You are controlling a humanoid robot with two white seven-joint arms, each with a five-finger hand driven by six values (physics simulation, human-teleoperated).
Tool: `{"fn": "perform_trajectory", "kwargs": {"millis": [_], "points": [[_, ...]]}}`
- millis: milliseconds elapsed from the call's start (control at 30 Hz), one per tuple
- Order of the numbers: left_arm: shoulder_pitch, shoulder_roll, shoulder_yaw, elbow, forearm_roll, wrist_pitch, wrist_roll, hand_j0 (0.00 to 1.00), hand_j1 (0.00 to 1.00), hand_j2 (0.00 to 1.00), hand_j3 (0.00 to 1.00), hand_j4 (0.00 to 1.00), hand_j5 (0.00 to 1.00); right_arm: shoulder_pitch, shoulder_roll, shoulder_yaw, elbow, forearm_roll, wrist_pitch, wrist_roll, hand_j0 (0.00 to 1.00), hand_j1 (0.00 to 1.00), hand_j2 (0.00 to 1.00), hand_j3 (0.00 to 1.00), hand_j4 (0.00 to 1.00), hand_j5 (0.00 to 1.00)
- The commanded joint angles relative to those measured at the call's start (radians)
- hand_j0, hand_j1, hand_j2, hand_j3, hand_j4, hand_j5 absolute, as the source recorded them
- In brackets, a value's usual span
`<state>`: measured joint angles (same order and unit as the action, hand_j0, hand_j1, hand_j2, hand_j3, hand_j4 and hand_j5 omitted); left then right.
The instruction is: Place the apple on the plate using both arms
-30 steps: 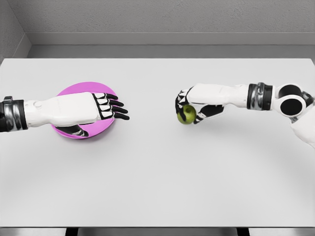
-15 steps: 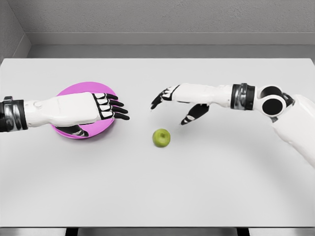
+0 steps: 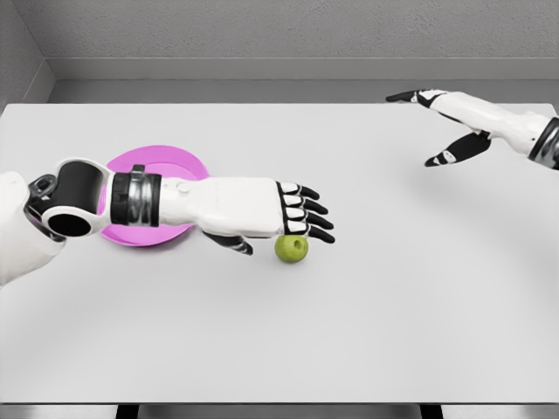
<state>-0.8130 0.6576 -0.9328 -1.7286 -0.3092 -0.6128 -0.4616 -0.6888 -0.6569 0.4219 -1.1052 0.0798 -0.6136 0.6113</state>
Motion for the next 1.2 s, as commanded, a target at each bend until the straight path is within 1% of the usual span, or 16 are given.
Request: {"fn": "perform_trajectory", "kwargs": {"millis": [0,33,67,100,133,200,267,333,433,600,733,833,867,1067,1100,1167], "points": [[0.0,-0.032,-0.023,0.021,0.004,0.002,-0.002,1.0,1.0,1.0,1.0,1.0,1.0,0.0,-0.024,-0.005,-0.007,-0.008,0.003,0.0,1.0,1.0,1.0,1.0,1.0,1.0],[0.0,-0.032,-0.023,0.027,0.002,0.002,-0.003,1.0,1.0,1.0,1.0,1.0,1.0,0.0,-0.043,-0.005,-0.008,-0.008,0.003,0.0,1.0,1.0,1.0,1.0,1.0,1.0],[0.0,-0.032,-0.024,0.027,-0.028,0.002,-0.003,1.0,1.0,1.0,1.0,1.0,1.0,0.003,-0.053,-0.005,-0.007,-0.008,0.003,0.0,1.0,1.0,1.0,1.0,1.0,1.0],[0.0,-0.032,-0.024,0.03,-0.053,0.002,-0.003,1.0,1.0,1.0,1.0,1.0,1.0,0.021,-0.053,-0.005,-0.007,-0.008,0.003,0.0,1.0,1.0,1.0,1.0,1.0,1.0],[0.0,-0.032,-0.024,0.038,-0.059,0.002,-0.003,1.0,1.0,1.0,1.0,1.0,1.0,0.021,-0.053,-0.005,-0.007,-0.008,0.003,0.0,1.0,1.0,1.0,1.0,1.0,1.0],[-0.002,-0.035,-0.024,0.079,-0.096,0.002,-0.003,1.0,1.0,1.0,1.0,1.0,1.0,0.026,-0.053,-0.005,-0.007,-0.006,0.003,0.0,1.0,1.0,1.0,1.0,1.0,1.0],[-0.006,-0.065,-0.023,0.118,-0.116,0.002,-0.003,1.0,1.0,1.0,1.0,1.0,1.0,0.026,-0.052,-0.005,-0.007,-0.006,0.003,0.0,1.0,1.0,1.0,1.0,1.0,1.0],[-0.008,-0.093,-0.024,0.144,-0.122,0.002,-0.003,1.0,1.0,1.0,1.0,1.0,1.0,0.028,-0.052,-0.003,-0.005,-0.006,0.003,0.0,1.0,1.0,1.0,1.0,1.0,1.0],[-0.008,-0.108,-0.026,0.146,-0.122,0.002,-0.003,1.0,1.0,1.0,1.0,1.0,1.0,0.028,-0.053,-0.003,-0.007,-0.006,0.003,0.0,1.0,1.0,1.0,1.0,1.0,1.0],[-0.006,-0.11,-0.028,0.146,-0.128,0.002,-0.008,1.0,1.0,1.0,1.0,1.0,1.0,0.035,-0.05,-0.003,-0.005,-0.006,0.003,0.0,1.0,1.0,1.0,1.0,1.0,1.0],[-0.006,-0.11,-0.029,0.146,-0.133,0.002,-0.015,0.97,0.97,0.97,0.97,0.97,0.97,0.035,-0.049,-0.002,-0.004,-0.005,0.003,0.0,1.0,1.0,1.0,1.0,1.0,1.0],[-0.005,-0.119,-0.029,0.146,-0.134,0.002,-0.042,0.96,0.96,0.96,0.96,0.96,0.96,0.035,-0.049,-0.002,-0.004,-0.005,0.003,0.0,1.0,1.0,1.0,1.0,1.0,1.0],[-0.006,-0.122,-0.054,0.146,-0.146,0.002,-0.042,0.96,0.96,0.96,0.96,0.96,0.96,0.035,-0.049,0.0,-0.004,-0.005,0.003,0.0,1.0,1.0,1.0,1.0,1.0,1.0],[-0.008,-0.141,-0.075,0.147,-0.154,0.002,-0.042,0.96,0.96,0.96,0.96,0.96,0.96,0.035,-0.046,0.005,-0.004,-0.005,0.003,0.0,1.0,1.0,1.0,1.0,1.0,1.0],[-0.008,-0.144,-0.09,0.158,-0.159,0.002,-0.042,0.96,0.96,0.96,0.96,0.96,0.96,0.035,-0.046,0.005,-0.004,-0.005,0.003,0.0,1.0,1.0,1.0,1.0,1.0,1.0],[-0.015,-0.148,-0.092,0.192,-0.172,0.002,-0.042,0.96,0.96,0.96,0.96,0.96,0.96,0.035,-0.046,0.005,-0.004,-0.005,0.003,0.0,1.0,1.0,1.0,1.0,1.0,1.0]]}}
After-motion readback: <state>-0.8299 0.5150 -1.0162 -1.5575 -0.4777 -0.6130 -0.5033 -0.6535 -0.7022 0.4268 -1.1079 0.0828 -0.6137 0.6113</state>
